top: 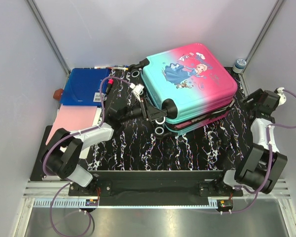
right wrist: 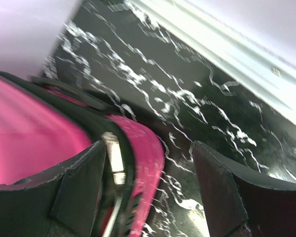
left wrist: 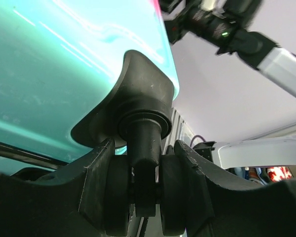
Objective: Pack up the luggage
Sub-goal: Zip the luggage at the corner of the board.
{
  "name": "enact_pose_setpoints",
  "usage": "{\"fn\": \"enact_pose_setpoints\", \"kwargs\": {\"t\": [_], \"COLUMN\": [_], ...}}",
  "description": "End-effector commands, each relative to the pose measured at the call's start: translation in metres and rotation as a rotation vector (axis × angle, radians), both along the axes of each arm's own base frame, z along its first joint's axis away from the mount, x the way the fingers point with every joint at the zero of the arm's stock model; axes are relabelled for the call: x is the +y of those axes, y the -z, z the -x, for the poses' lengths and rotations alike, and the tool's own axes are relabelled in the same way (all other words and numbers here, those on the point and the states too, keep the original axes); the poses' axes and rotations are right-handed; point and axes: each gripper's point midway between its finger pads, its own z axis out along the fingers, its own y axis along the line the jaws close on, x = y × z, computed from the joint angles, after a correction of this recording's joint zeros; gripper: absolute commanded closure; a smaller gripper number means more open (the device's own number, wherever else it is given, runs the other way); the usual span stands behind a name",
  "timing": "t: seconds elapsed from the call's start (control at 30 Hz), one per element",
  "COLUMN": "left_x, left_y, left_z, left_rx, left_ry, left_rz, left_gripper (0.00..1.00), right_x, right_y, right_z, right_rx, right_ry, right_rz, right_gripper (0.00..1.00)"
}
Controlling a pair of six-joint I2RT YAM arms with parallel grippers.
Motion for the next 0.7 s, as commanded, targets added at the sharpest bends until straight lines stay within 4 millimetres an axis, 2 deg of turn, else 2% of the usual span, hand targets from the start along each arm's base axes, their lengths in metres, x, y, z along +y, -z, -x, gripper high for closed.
{"fn": "enact_pose_setpoints", "kwargs": {"t": [0.0,0.17,0.4,0.67], "left_x": [0.017,0.018,0.0,-0.016], "left_y": [-0.117,-0.135,-0.127,-0.127], "left_z": [0.003,0.015,0.019,0.03], "left_rx": [-0.283,-0.271,-0.241,-0.201], "left_ry": [-0.032,0.009,0.053,0.095], "left_rz": [0.255,0.338,0.361,0.412], "left_gripper": [1.0,1.0,1.0,1.0], "right_x": [0.002,0.0,0.0,-0.002], "right_y": [0.027,0.039,0.063,0.077], "right_z": [0.0,-0.001,-0.008,-0.009], "right_rx": [0.062,0.091,0.128,0.155], "right_ry": [-0.009,-0.002,-0.011,0.002], "right_rz": [-0.039,-0.05,-0.085,-0.1], "right_gripper": [0.21,0.21,0.21,0.21]}}
